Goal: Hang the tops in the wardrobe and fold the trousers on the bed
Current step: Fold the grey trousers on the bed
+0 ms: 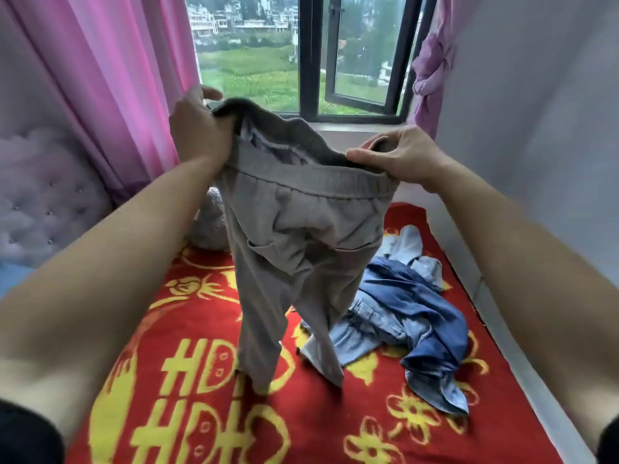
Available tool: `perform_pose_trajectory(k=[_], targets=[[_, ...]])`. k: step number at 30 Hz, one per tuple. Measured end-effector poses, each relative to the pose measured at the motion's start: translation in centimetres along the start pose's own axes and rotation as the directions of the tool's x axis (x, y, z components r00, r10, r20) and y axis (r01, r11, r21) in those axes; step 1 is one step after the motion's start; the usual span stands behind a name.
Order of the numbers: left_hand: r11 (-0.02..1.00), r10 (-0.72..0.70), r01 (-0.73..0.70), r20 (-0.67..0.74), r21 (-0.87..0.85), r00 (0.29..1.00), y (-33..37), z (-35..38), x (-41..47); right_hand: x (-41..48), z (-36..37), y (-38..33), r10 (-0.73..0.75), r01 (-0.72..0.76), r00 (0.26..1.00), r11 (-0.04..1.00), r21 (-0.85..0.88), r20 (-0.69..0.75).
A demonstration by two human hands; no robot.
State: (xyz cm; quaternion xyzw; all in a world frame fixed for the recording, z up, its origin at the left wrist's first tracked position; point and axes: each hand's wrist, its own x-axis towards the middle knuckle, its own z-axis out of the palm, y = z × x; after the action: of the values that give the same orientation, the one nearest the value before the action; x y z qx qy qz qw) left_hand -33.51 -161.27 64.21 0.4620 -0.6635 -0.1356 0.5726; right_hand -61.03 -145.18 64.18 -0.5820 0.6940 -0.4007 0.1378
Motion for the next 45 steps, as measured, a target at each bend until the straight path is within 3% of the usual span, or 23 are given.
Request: perform_pose_trajectory(k=[2, 6, 9, 11, 13, 16, 19, 20, 23, 24, 26, 29, 30, 32, 34, 35, 37, 39, 43, 45], targets=[[0.999, 0.012, -0.012, 0.012, 0.032, 1.000, -0.3, 0.1, -0.2, -0.3, 0.0, 0.2, 0.039, -0.011, 0.995, 0.959, -0.282, 0.093], [0.991, -0.005, -0.011, 0.115, 0.137, 0.993, -2.6, 0.2, -2.5, -1.2, 2.3, 2.9, -0.005, 0.092, 0.987, 0.843, -0.529, 0.162], [0.983, -0.019, -0.036, 0.291, 0.180, 0.957, -5.2, 0.0, -5.6, -2.4, 5.8, 5.2, 0.021, 0.212, 0.944, 0.730, -0.650, 0.331], [0.958, -0.032, -0.106, 0.464, 0.268, 0.885, -7.6, -0.7, -8.0, -3.4, 8.4, 6.9, 0.109, 0.274, 0.897, 0.621, -0.734, 0.428], [0.895, -0.087, -0.201, 0.597, 0.398, 0.798, -10.6, -1.9, -10.4, -4.9, 10.5, 8.4, 0.167, 0.269, 0.894, 0.543, -0.796, 0.416], [0.749, -0.303, -0.193, 0.587, 0.633, 0.750, -15.4, -3.8, -14.2, -7.6, 13.2, 10.8, 0.162, 0.186, 0.934, 0.542, -0.820, 0.319], [0.646, -0.582, 0.066, 0.434, 0.761, 0.688, -18.7, -5.1, -17.5, -9.7, 16.7, 12.2, 0.206, 0.081, 0.943, 0.620, -0.781, 0.261], [0.626, -0.684, 0.240, 0.374, 0.742, 0.627, -19.5, -5.2, -18.3, -10.1, 17.9, 12.1, 0.233, 0.036, 0.939, 0.664, -0.746, 0.253], [0.470, -0.879, 0.715, 0.344, 0.517, 0.330, -20.8, -5.0, -20.4, -10.9, 20.4, 11.5, 0.341, -0.127, 0.916, 0.745, -0.654, 0.211], [0.425, -0.888, 0.782, 0.378, 0.457, 0.262, -20.8, -5.1, -20.8, -11.2, 20.8, 11.2, 0.368, -0.167, 0.909, 0.753, -0.636, 0.197], [0.386, -0.874, 0.840, 0.442, 0.382, 0.201, -20.5, -5.5, -20.8, -11.6, 20.9, 10.3, 0.435, -0.281, 0.887, 0.772, -0.570, 0.151], [0.444, -0.820, 0.845, 0.517, 0.299, 0.247, -19.5, -7.1, -19.3, -11.9, 19.3, 8.1, 0.557, -0.506, 0.826, 0.797, -0.329, 0.079], [0.505, -0.786, 0.821, 0.536, 0.267, 0.309, -19.2, -7.7, -18.6, -11.8, 18.5, 7.2, 0.577, -0.550, 0.814, 0.799, -0.242, 0.056], [0.665, -0.694, 0.720, 0.519, 0.197, 0.499, -18.2, -9.2, -17.1, -11.5, 16.7, 5.2, 0.578, -0.576, 0.816, 0.811, -0.102, -0.008], [0.799, -0.594, 0.571, 0.403, 0.190, 0.697, -16.5, -10.9, -15.4, -11.2, 14.8, 3.0, 0.527, -0.532, 0.841, 0.846, -0.013, -0.119], [0.833, -0.553, 0.517, 0.320, 0.197, 0.770, -15.4, -11.7, -14.5, -11.1, 13.8, 1.7, 0.490, -0.490, 0.854, 0.870, 0.044, -0.175], [0.856, -0.510, 0.485, 0.141, 0.180, 0.848, -12.8, -13.4, -12.9, -11.2, 12.0, -1.3, 0.401, -0.363, 0.875, 0.914, 0.178, -0.273], [0.848, -0.523, 0.508, 0.077, 0.152, 0.849, -10.0, -15.0, -12.0, -11.7, 10.1, -4.1, 0.340, -0.245, 0.866, 0.928, 0.282, -0.366], [0.701, -0.647, 0.708, 0.342, -0.084, 0.681, -5.2, -17.4, -12.6, -13.5, 6.8, -7.4, 0.290, -0.137, 0.863, 0.923, 0.361, -0.414], [0.675, -0.616, 0.705, 0.361, -0.217, 0.701, -3.0, -18.1, -12.9, -14.8, 5.6, -8.1, 0.267, -0.084, 0.842, 0.924, 0.374, -0.469]])
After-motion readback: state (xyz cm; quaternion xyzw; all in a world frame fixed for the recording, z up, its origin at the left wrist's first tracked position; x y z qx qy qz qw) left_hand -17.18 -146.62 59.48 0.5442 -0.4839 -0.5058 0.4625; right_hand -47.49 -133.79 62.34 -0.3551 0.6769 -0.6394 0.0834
